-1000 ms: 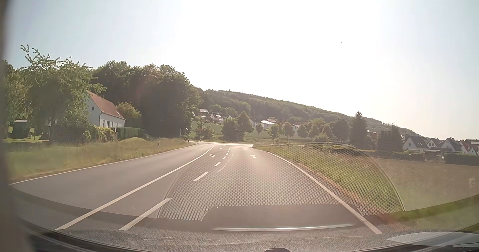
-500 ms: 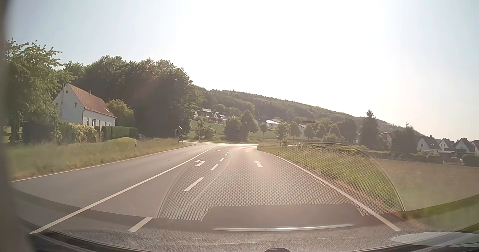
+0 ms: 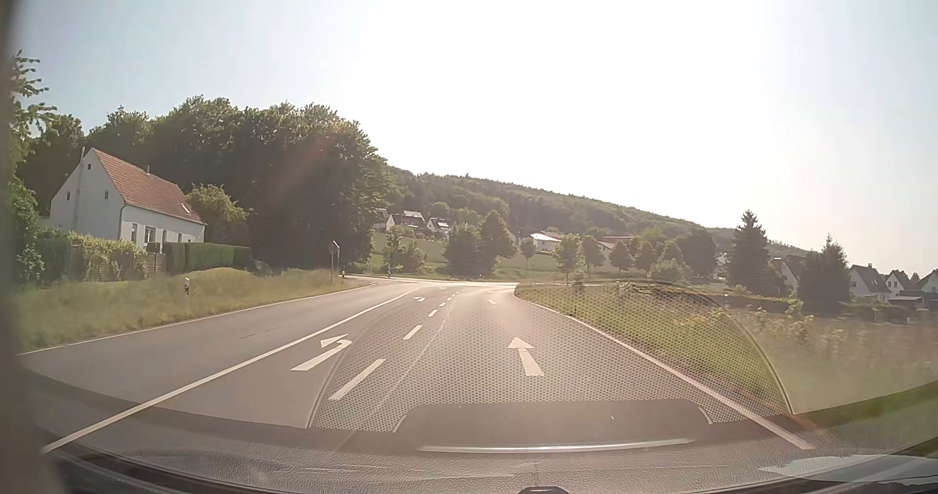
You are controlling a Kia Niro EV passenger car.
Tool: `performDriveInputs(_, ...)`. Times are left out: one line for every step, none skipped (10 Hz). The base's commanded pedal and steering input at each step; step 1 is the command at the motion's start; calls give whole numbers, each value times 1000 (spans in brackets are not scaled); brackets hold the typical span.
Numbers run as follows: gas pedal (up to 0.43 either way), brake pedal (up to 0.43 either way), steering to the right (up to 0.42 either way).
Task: Follow the waypoints while adhering to traffic rules and regulations
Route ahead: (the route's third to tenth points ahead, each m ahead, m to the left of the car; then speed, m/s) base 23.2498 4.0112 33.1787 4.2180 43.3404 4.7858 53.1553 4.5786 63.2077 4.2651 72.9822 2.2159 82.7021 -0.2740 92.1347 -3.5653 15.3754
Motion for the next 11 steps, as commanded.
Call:
performDriveInputs(157, 0, -10)
performDriveInputs(157, 0, -10)
performDriveInputs(157, 0, -10)
performDriveInputs(157, 0, -9)
performDriveInputs(157, 0, -9)
performDriveInputs(157, 0, -8)
performDriveInputs(169, 0, -8)
performDriveInputs(169, 0, -7)
performDriveInputs(169, 0, -7)
performDriveInputs(169, 0, -7)
performDriveInputs(169, 0, -6)
